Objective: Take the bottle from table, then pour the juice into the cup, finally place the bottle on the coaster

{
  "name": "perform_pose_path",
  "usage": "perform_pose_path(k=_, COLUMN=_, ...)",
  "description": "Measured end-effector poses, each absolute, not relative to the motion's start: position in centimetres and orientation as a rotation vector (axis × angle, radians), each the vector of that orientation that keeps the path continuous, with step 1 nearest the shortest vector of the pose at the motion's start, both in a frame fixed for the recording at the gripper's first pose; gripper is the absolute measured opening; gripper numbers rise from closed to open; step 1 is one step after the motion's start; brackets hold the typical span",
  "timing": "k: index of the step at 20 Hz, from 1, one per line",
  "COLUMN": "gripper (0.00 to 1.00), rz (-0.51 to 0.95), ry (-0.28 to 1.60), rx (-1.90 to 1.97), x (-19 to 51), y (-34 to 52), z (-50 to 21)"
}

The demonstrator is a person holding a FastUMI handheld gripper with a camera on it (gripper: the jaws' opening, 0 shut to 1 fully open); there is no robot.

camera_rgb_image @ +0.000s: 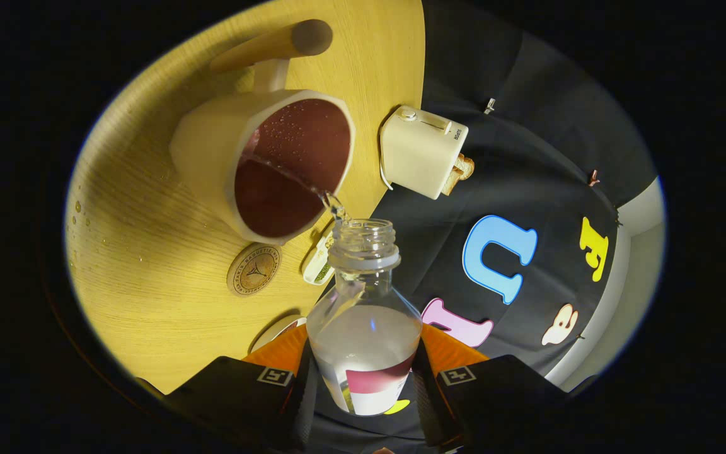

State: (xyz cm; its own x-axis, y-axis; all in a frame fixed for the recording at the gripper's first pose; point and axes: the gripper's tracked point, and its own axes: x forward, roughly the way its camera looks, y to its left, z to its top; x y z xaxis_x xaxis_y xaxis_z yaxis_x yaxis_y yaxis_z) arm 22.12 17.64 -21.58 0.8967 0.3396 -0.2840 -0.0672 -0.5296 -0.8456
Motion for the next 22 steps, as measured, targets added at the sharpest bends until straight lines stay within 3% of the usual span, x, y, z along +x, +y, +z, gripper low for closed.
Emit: perform_pose_path(k=22, gripper=0.69, rz=0.601, ry=-0.400, rx=-2.261, x=23.5, y=20.6, z=-19.2)
